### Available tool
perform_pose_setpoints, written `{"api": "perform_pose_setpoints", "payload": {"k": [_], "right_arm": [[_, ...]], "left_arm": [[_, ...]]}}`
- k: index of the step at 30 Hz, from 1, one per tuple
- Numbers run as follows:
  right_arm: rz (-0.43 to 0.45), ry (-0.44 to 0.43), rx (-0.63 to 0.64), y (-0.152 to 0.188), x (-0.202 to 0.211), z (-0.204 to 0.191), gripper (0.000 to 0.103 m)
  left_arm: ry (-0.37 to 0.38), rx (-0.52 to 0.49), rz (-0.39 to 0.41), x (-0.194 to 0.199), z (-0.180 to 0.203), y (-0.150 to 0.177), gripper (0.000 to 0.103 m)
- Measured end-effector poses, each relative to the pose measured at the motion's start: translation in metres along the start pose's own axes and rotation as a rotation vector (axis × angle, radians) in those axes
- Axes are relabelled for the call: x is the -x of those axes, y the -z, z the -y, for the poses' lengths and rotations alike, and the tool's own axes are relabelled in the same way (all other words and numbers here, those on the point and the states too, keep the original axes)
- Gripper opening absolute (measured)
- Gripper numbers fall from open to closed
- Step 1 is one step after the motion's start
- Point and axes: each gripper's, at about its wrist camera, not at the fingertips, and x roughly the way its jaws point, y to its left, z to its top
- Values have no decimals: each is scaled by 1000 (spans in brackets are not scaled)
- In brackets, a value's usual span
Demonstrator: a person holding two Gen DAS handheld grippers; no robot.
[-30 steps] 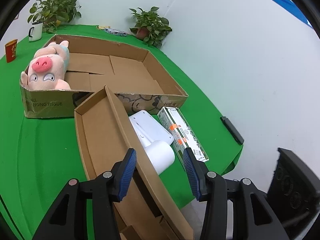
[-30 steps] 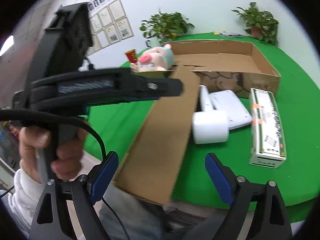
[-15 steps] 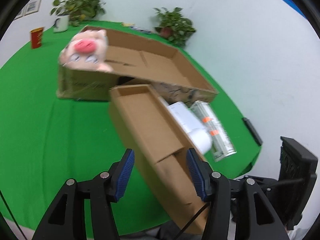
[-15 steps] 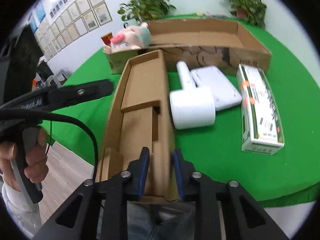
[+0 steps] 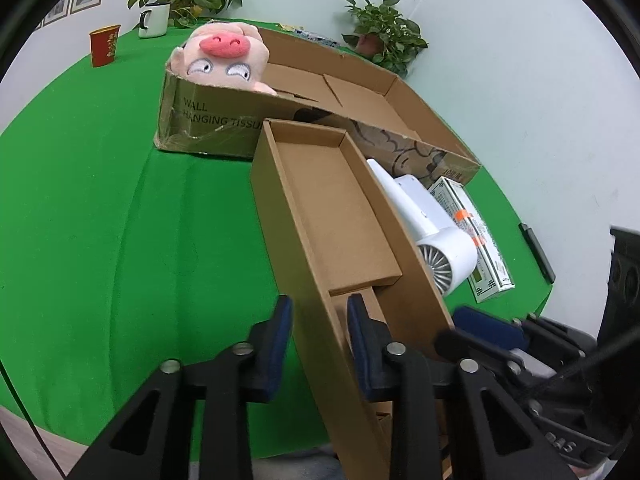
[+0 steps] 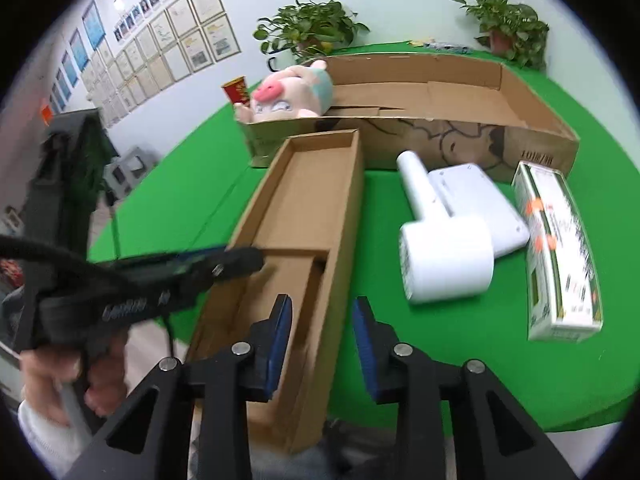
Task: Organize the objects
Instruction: 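Lift the cardboard insert and carry it over the open box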
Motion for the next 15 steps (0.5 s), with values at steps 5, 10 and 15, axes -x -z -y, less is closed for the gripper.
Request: {"api": "perform_pose_setpoints", "payload": {"k": [5,10,15], "right_arm": [[-14,12,-37,-7,-21,8,30],[-30,-1,-35,-4,-30,5,14],[16,65,-3,1,-20,-4,12]], "left_arm": [[-26,-2,10,0,8,1,20],[-59,-24,13,0,15,1,17],[-73,-43,34,8,21,2,15]]}}
